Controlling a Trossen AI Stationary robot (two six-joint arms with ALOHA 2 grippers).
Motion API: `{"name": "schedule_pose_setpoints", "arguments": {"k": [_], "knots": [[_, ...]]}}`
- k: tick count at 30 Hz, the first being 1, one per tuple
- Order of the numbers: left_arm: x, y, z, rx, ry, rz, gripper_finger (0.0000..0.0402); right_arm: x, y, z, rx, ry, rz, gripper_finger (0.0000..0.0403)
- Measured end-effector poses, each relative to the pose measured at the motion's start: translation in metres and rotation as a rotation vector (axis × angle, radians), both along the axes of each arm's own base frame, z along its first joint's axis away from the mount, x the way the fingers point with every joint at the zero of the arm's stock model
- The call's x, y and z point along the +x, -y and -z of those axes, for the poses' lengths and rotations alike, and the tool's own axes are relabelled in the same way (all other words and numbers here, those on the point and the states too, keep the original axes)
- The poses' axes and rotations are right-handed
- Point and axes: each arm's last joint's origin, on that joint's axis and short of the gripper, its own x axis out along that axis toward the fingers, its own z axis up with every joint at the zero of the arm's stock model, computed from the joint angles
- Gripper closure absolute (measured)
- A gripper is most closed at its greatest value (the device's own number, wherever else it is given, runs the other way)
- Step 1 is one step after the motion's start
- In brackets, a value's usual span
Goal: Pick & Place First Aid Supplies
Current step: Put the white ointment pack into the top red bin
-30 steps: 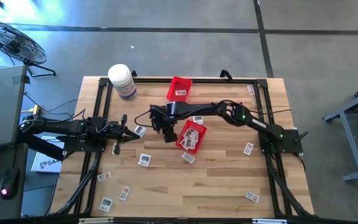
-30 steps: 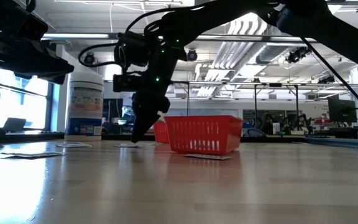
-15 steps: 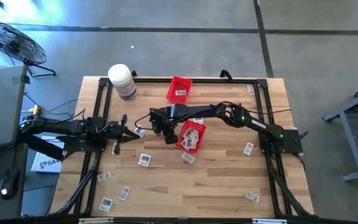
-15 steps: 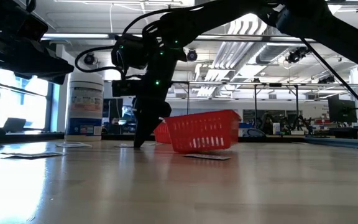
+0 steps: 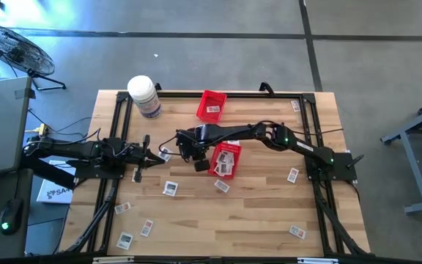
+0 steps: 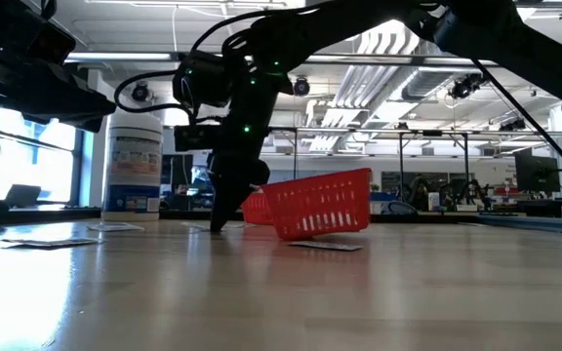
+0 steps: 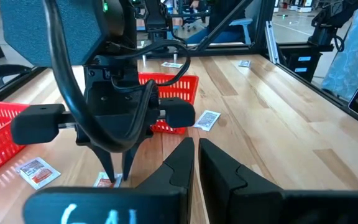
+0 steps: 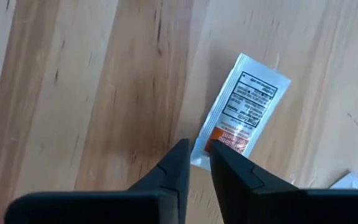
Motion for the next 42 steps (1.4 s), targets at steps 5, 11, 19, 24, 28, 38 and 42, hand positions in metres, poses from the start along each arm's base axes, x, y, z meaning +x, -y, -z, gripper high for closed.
{"name": "schedule_pose_setpoints", "arguments": {"k": [5, 11, 19, 24, 28, 38, 42], "knots": [[0.000, 0.000, 0.000, 0.000, 0.000, 0.000, 0.0380, 0.000, 0.000, 0.000, 0.002, 0.002, 0.007, 0.0367], [0.000, 0.000, 0.000, 0.000, 0.000, 0.000, 0.0380, 0.000, 0.000, 0.000, 0.010, 0.004, 0.020, 0.0391], [0.000, 0.000, 0.000, 0.000, 0.000, 0.000, 0.0380, 0.002, 0.001, -0.007, 0.033, 0.024, 0.059, 0.0402], [0.000, 0.000, 0.000, 0.000, 0.000, 0.000, 0.0380, 0.005, 0.002, -0.014, 0.064, 0.049, 0.096, 0.0402], [0.000, 0.000, 0.000, 0.000, 0.000, 0.000, 0.0380, 0.007, 0.003, -0.023, 0.073, 0.068, 0.104, 0.0402], [0.000, 0.000, 0.000, 0.000, 0.000, 0.000, 0.0380, 0.005, 0.000, -0.026, 0.044, 0.033, 0.064, 0.0399], [0.000, 0.000, 0.000, 0.000, 0.000, 0.000, 0.0380, 0.005, -0.005, -0.027, 0.026, 0.025, 0.013, 0.0371]]}}
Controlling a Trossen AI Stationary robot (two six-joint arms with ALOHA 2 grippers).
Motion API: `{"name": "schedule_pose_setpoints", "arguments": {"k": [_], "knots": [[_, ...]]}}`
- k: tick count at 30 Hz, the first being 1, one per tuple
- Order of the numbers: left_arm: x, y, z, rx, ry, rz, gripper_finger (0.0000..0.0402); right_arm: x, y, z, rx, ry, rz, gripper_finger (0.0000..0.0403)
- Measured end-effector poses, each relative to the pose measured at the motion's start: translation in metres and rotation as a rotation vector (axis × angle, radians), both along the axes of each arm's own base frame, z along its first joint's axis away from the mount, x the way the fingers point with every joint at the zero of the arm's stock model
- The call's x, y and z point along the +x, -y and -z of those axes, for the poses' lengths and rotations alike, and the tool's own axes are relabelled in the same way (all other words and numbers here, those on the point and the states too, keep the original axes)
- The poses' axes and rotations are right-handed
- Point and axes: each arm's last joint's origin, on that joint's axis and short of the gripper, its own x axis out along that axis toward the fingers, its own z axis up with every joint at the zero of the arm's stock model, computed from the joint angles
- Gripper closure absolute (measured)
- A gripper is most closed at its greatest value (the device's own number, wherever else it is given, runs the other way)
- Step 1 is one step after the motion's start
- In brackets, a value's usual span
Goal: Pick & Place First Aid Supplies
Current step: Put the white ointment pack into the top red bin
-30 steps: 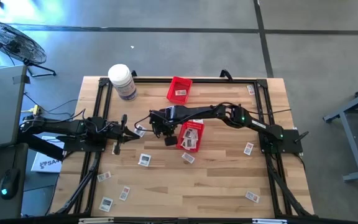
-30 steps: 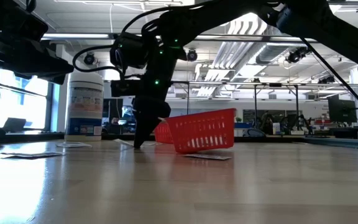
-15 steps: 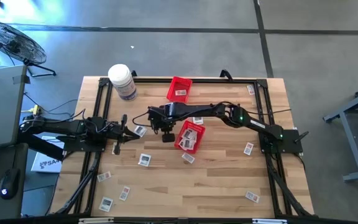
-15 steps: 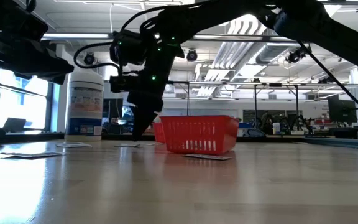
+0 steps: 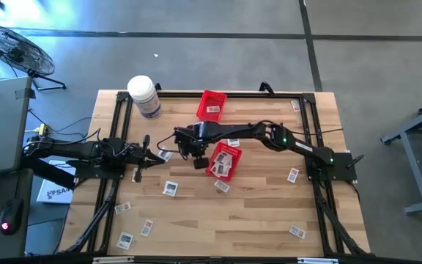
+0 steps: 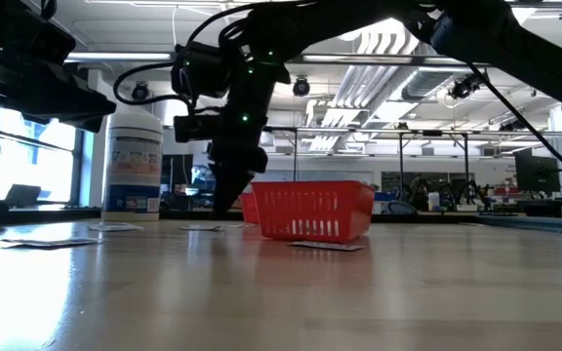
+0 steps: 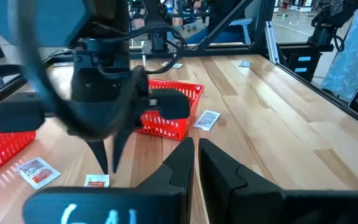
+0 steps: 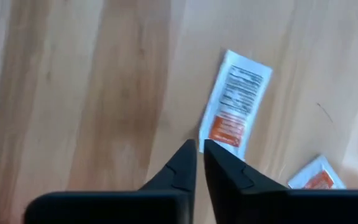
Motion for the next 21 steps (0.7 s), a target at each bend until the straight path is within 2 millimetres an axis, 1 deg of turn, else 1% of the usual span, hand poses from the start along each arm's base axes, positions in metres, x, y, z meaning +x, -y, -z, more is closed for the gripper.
{"name": "schedule_pose_setpoints", "arguments": {"k": [2, 5, 9, 13, 17, 21], "knots": [[0.000, 0.000, 0.000, 0.000, 0.000, 0.000, 0.0380, 0.000, -0.002, 0.000, -0.008, -0.002, -0.029, 0.0349], [0.000, 0.000, 0.000, 0.000, 0.000, 0.000, 0.0380, 0.000, -0.002, 0.008, -0.035, -0.004, -0.042, 0.0317], [0.000, 0.000, 0.000, 0.000, 0.000, 0.000, 0.0380, -0.002, 0.002, 0.017, -0.094, -0.020, -0.032, 0.0291], [0.000, 0.000, 0.000, 0.000, 0.000, 0.000, 0.0380, -0.003, 0.002, 0.019, -0.088, -0.016, -0.032, 0.0287], [0.000, 0.000, 0.000, 0.000, 0.000, 0.000, 0.0380, -0.003, 0.003, 0.019, -0.089, -0.020, -0.031, 0.0295], [0.000, 0.000, 0.000, 0.000, 0.000, 0.000, 0.0380, -0.005, 0.002, 0.012, -0.071, -0.043, -0.019, 0.0304]]}}
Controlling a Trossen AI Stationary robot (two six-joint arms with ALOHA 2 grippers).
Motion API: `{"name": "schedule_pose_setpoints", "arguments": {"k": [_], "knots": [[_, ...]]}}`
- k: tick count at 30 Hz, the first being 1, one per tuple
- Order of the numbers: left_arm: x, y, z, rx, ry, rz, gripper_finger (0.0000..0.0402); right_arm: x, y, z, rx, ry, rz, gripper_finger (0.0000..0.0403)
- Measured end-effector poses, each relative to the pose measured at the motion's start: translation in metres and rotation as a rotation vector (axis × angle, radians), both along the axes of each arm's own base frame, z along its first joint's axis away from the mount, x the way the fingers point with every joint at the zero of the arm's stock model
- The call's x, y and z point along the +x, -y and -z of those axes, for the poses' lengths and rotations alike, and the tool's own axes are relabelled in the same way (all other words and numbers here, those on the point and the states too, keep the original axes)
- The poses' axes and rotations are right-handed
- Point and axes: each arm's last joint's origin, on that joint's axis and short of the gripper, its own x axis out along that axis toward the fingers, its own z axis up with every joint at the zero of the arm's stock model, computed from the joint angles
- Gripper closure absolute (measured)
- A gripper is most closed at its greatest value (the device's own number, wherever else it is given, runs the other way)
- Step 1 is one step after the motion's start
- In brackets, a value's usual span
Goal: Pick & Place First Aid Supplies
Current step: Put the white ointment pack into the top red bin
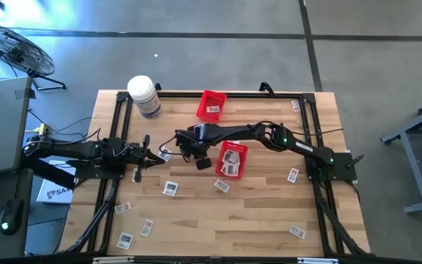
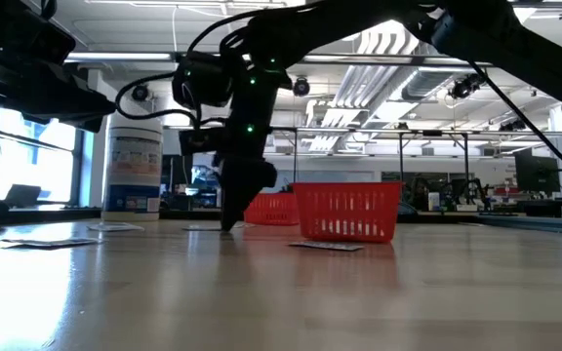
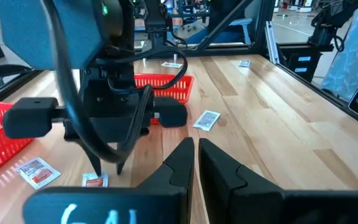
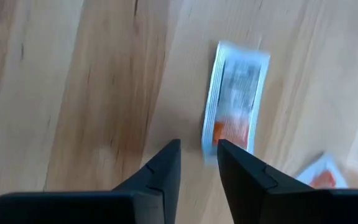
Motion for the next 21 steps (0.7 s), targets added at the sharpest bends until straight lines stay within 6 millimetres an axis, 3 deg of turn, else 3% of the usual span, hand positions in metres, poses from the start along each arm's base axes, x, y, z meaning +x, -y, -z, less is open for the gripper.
{"name": "schedule_pose_setpoints", "arguments": {"k": [5, 13, 21], "knots": [[0.000, 0.000, 0.000, 0.000, 0.000, 0.000, 0.0380, -0.001, 0.005, -0.010, 0.020, -0.004, -0.002, 0.0302], [0.000, 0.000, 0.000, 0.000, 0.000, 0.000, 0.0380, -0.004, 0.016, -0.003, 0.046, -0.014, -0.030, 0.0280], [0.000, 0.000, 0.000, 0.000, 0.000, 0.000, 0.0380, 0.000, 0.017, -0.004, 0.043, 0.023, -0.121, 0.0286]]}}
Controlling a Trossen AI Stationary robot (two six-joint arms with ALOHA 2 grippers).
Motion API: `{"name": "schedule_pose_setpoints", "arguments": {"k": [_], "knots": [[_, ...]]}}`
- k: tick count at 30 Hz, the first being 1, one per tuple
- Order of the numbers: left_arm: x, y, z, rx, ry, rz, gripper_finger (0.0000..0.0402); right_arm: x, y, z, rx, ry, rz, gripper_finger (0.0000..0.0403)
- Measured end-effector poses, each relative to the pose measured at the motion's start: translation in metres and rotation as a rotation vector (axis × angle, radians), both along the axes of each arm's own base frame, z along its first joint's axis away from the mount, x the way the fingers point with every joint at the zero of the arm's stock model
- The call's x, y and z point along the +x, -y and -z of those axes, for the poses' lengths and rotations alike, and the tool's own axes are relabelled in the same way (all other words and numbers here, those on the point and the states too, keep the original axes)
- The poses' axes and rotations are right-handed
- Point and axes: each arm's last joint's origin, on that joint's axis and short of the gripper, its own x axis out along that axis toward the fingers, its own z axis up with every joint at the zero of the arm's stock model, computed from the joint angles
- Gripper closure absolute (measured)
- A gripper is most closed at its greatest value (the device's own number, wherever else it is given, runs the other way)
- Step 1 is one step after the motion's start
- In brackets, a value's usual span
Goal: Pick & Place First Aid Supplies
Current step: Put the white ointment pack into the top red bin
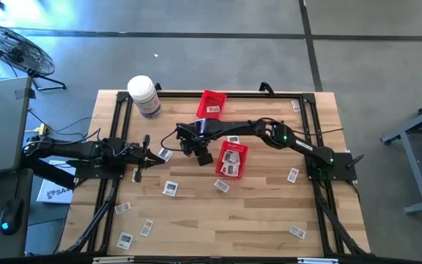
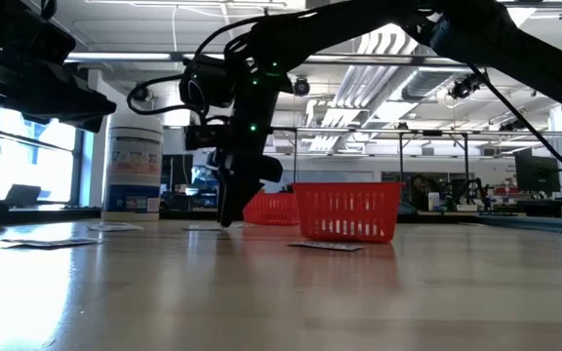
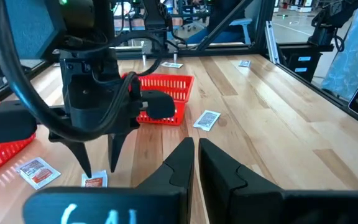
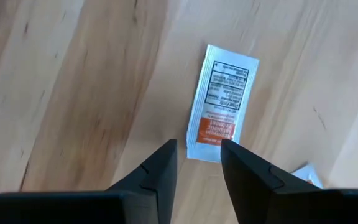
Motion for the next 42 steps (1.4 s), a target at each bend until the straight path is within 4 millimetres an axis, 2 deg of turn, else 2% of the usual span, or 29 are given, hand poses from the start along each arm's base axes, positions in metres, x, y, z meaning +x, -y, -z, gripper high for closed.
{"name": "schedule_pose_setpoints", "arguments": {"k": [12, 18, 36, 42], "knots": [[0.000, 0.000, 0.000, 0.000, 0.000, 0.000, 0.0380, -0.004, 0.001, 0.016, 0.026, -0.031, -0.004, 0.0286], [0.000, 0.000, 0.000, 0.000, 0.000, 0.000, 0.0380, -0.006, 0.006, 0.021, 0.040, -0.037, 0.051, 0.0290], [0.000, 0.000, 0.000, 0.000, 0.000, 0.000, 0.0380, -0.005, 0.009, 0.023, 0.069, -0.026, 0.083, 0.0371], [0.000, 0.000, 0.000, 0.000, 0.000, 0.000, 0.0380, -0.002, 0.001, 0.022, 0.063, 0.000, 0.090, 0.0395]]}}
